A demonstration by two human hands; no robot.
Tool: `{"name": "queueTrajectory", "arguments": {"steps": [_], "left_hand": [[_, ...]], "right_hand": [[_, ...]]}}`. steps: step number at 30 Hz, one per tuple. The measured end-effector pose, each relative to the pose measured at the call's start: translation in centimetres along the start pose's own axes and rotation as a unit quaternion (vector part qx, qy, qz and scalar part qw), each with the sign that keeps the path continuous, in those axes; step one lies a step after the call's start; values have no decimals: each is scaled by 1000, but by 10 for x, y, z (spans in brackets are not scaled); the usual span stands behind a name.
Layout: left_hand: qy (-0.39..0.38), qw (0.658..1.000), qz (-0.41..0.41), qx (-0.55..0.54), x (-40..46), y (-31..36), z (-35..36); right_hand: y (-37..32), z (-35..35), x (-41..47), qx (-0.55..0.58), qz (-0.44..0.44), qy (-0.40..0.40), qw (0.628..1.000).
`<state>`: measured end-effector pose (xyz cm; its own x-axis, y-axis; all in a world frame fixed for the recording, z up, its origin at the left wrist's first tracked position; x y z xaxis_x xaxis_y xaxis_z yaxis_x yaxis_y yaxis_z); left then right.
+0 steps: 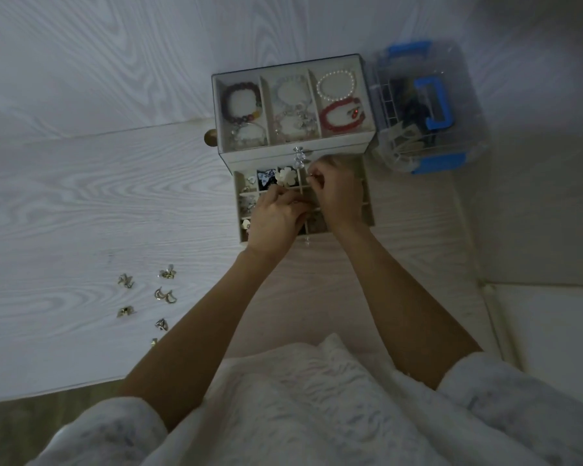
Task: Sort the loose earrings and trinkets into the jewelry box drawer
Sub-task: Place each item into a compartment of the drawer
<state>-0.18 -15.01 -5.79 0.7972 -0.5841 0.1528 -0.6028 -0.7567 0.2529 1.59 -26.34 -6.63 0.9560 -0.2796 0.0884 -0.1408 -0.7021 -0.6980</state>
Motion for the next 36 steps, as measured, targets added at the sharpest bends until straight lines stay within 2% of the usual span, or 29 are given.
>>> {"name": "queueTrajectory", "arguments": {"steps": [3,8,12,14,17,20,22,26,31,36], "left_hand": [[-12,1000,-7,-2,-1,-1,0],[-2,1000,3,-30,-6,-6,-6],[70,993,-76,-54,-26,-24,-40],[76,986,-131,-72,-48,-39,-59],[26,975,-208,-78,-92,-71,-69],[-13,961,-267,-72,-146,-101,-73],[-25,938,-336,-83,-191,-122,-79],[-13,894,-436,-103,-256,-139,-77],[-5,869,-481,-117,-303,-144,-61],[6,849,-509,-138,-314,-146,-52]], "right_hand": [[2,5,2,-15,-5,-5,1000],[-5,-10,-3,48,-21,-1,999],[-18,-39,-31,-23,-65,17,997],[-39,-44,-53,-67,-118,8,991],[-75,-22,-84,-57,-200,-40,977],[-102,25,-108,-32,-238,-139,961],[-121,61,-124,-32,-270,-200,941],[-135,114,-138,-45,-272,-305,912],[-156,161,-137,-53,-261,-337,903],[-170,182,-133,-36,-283,-335,898]]}}
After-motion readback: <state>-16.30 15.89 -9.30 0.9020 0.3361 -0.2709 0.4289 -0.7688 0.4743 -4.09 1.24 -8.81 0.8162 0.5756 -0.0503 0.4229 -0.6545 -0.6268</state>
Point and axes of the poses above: each hand's wrist, its own x-axis towards the middle knuckle, its own z-axis out of the palm, y = z × x, the point moved 7 cm from there along x, towards the middle knuckle, and after that the axes turned 5 degrees about x, right-handed, at the moved point
